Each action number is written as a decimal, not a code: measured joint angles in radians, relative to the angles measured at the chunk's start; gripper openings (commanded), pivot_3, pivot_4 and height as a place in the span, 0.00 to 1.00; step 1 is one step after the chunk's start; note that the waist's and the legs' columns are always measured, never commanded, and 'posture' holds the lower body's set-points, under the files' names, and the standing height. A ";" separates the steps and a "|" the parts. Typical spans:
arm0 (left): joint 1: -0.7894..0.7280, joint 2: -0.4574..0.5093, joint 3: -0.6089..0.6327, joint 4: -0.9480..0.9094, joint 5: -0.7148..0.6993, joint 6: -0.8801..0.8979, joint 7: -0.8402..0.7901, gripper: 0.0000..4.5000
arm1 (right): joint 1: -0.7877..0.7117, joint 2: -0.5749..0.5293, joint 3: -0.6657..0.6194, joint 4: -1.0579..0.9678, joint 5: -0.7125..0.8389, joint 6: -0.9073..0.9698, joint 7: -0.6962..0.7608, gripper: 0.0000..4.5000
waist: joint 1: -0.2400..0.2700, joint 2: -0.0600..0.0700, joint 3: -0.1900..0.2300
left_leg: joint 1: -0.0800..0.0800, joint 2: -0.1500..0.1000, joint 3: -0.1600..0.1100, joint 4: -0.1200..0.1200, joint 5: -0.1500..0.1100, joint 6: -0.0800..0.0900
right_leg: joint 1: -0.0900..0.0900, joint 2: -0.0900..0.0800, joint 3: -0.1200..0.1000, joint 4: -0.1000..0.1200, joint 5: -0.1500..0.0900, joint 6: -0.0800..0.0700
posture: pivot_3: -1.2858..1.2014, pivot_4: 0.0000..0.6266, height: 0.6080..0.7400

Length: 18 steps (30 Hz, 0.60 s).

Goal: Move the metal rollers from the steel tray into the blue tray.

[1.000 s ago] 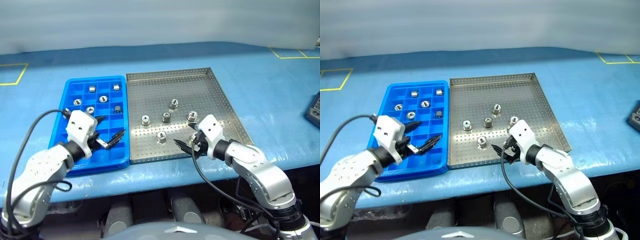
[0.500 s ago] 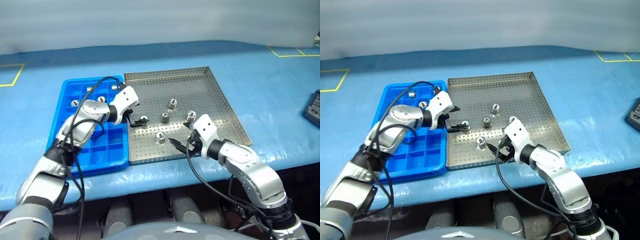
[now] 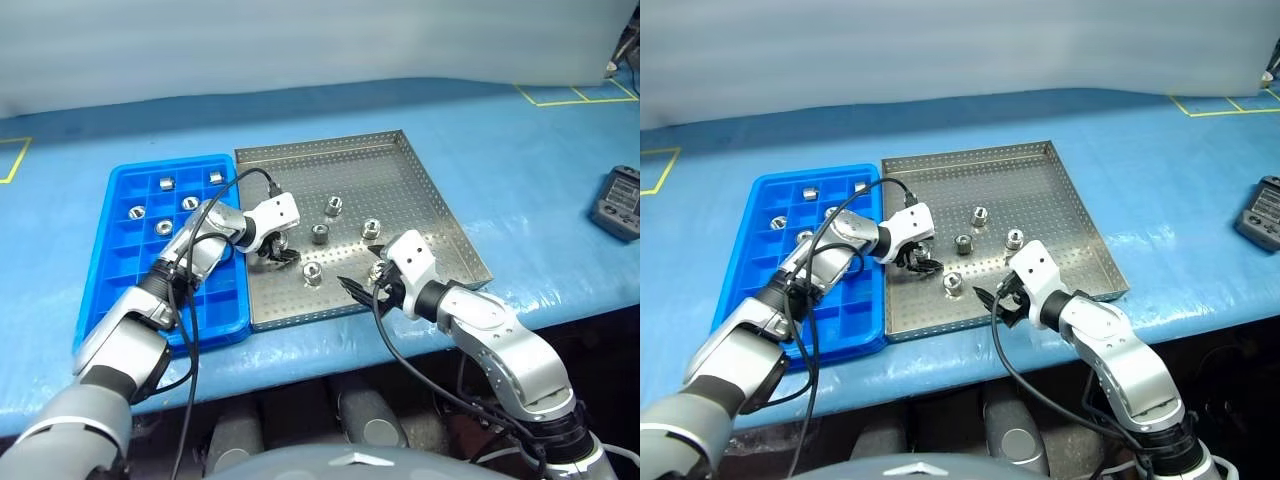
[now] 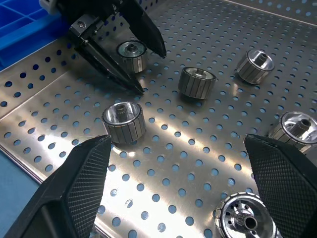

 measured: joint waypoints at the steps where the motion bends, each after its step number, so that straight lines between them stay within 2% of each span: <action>1: -0.010 0.003 -0.013 0.004 0.016 -0.009 -0.013 0.51 | 0.000 0.004 0.000 0.000 -0.001 0.000 -0.004 1.00 | -0.002 0.000 0.000 | 0.000 0.000 0.000 0.000 0.000 0.000 | 0.000 0.000 0.000 0.000 0.000 0.000 | 0.44 0.24 1.00; 3: -0.018 0.005 -0.023 0.007 0.041 -0.015 -0.034 0.38 | 0.000 0.008 0.000 0.000 -0.003 -0.001 -0.008 1.00 | -0.007 0.000 0.000 | 0.001 0.000 0.000 0.000 0.000 0.000 | 0.001 0.000 0.001 0.001 0.000 0.000 | 0.44 0.24 1.00; 11: 0.001 0.014 0.024 -0.006 0.046 0.001 -0.023 0.37 | -0.002 0.014 0.001 0.000 -0.004 -0.001 -0.008 1.00 | -0.023 0.000 0.000 | 0.002 0.000 0.001 0.000 0.001 0.001 | 0.000 0.000 0.002 0.003 0.000 0.000 | 0.45 0.24 1.00; 15: 0.054 0.015 0.188 -0.121 -0.009 0.055 0.079 0.37 | -0.016 0.014 0.005 0.002 -0.004 -0.002 -0.006 1.00 | -0.017 0.000 0.000 | -0.001 0.000 0.001 0.000 0.001 0.002 | -0.002 0.000 0.002 0.003 0.001 0.001 | 0.46 0.24 1.00; 18: 0.131 0.009 0.347 -0.313 -0.058 0.107 0.191 0.37 | -0.030 0.016 0.015 0.003 -0.003 -0.002 0.002 1.00 | -0.011 0.000 0.000 | -0.001 0.000 0.001 -0.001 0.001 0.002 | -0.002 0.000 0.002 0.002 0.002 0.005 | 0.48 0.24 1.00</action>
